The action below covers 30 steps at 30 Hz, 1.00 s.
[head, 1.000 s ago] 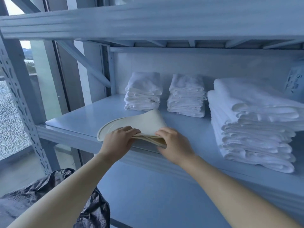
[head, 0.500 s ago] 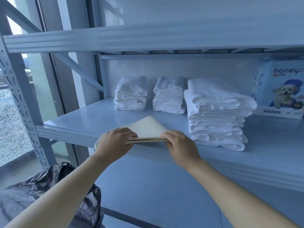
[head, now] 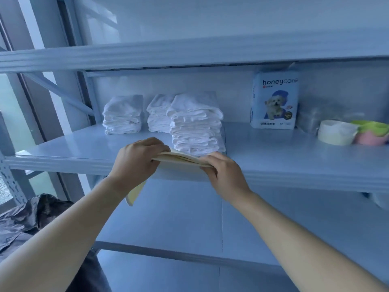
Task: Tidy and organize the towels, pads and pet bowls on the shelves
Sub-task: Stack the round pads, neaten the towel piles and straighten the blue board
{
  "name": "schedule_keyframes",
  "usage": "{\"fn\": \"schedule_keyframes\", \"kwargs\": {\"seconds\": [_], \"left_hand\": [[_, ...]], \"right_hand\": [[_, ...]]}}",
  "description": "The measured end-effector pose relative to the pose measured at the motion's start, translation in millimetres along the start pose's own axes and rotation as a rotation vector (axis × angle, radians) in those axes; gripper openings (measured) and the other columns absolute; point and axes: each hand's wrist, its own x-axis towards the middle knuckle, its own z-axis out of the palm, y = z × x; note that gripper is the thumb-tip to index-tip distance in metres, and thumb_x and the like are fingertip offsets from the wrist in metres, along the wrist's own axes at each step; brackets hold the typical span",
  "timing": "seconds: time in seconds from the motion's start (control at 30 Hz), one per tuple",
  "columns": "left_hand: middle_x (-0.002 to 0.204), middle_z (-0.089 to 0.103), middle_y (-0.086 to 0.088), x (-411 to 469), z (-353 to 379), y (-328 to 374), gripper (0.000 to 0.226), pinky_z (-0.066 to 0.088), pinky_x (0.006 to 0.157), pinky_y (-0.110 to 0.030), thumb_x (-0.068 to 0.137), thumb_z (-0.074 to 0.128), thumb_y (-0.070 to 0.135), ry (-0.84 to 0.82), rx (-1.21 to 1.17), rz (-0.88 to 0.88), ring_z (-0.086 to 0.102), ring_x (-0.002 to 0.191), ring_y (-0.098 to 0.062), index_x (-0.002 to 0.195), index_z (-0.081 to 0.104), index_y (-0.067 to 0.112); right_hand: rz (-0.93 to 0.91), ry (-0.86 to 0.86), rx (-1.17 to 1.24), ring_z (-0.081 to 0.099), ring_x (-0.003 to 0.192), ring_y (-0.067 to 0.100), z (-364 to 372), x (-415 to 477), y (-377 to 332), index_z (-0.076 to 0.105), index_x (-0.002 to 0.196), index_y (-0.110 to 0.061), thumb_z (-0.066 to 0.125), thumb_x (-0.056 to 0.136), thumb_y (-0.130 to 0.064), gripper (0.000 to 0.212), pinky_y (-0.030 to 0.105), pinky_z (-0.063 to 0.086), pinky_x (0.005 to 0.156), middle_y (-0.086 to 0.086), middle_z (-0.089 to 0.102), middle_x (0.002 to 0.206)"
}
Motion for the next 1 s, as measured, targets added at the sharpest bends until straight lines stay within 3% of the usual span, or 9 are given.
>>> {"fn": "schedule_keyframes", "kwargs": {"seconds": [0.1,0.2,0.4,0.7,0.83,1.0], "left_hand": [[0.093,0.066,0.01,19.2,-3.1,40.9,0.043,0.042,0.051,-0.024,0.062,0.047,0.005,0.03,-0.086,0.07,0.055,0.081,-0.011,0.09,0.07,0.027],[0.094,0.066,0.01,42.1,-1.8,78.3,0.048,0.051,0.055,-0.034,0.059,0.044,0.002,0.053,-0.141,0.125,0.062,0.084,-0.02,0.091,0.07,0.026],[0.09,0.067,0.006,104.7,12.0,154.0,0.041,0.047,0.057,-0.028,0.063,0.047,0.002,0.083,-0.219,0.297,0.062,0.081,-0.022,0.089,0.071,0.023],[0.088,0.066,0.005,210.1,74.7,228.8,0.037,0.051,0.055,-0.038,0.071,0.051,0.004,0.164,-0.351,0.464,0.061,0.08,-0.023,0.091,0.066,0.031],[0.089,0.064,0.007,270.5,106.3,245.8,0.041,0.05,0.056,-0.035,0.068,0.05,-0.002,0.262,-0.381,0.516,0.058,0.081,-0.022,0.091,0.068,0.028],[0.089,0.066,0.004,327.1,163.9,243.7,0.042,0.049,0.053,-0.032,0.067,0.05,-0.005,0.348,-0.367,0.577,0.058,0.075,-0.023,0.091,0.071,0.022]], "right_hand": [[0.027,0.08,-0.016,0.059,0.081,0.016,-39.8,-19.6,8.9,0.069,0.101,-0.013,0.062,0.086,-0.011,0.017,0.017,0.037,0.07,-0.002,0.065,0.089],[0.045,0.129,-0.047,0.054,0.075,0.009,-83.2,-35.9,17.7,0.069,0.098,-0.012,0.062,0.086,-0.012,0.014,0.013,0.033,0.064,-0.002,0.065,0.084],[0.085,0.276,-0.165,0.054,0.065,0.014,-170.7,-54.3,50.3,0.07,0.094,-0.009,0.063,0.084,-0.006,0.012,0.025,0.04,0.058,0.001,0.063,0.076],[0.11,0.462,-0.35,0.051,0.07,0.009,-257.0,-47.8,127.2,0.07,0.093,-0.004,0.063,0.081,-0.001,0.014,0.006,0.033,0.063,-0.001,0.062,0.077],[0.1,0.531,-0.432,0.057,0.071,0.016,-286.3,-19.3,172.3,0.069,0.096,-0.008,0.058,0.083,-0.003,0.018,0.019,0.036,0.059,0.003,0.066,0.083],[0.008,0.591,-0.574,0.057,0.079,0.018,-297.4,19.0,230.4,0.07,0.095,-0.008,0.041,0.082,-0.009,0.031,0.02,0.04,0.068,0.005,0.067,0.091]]}}
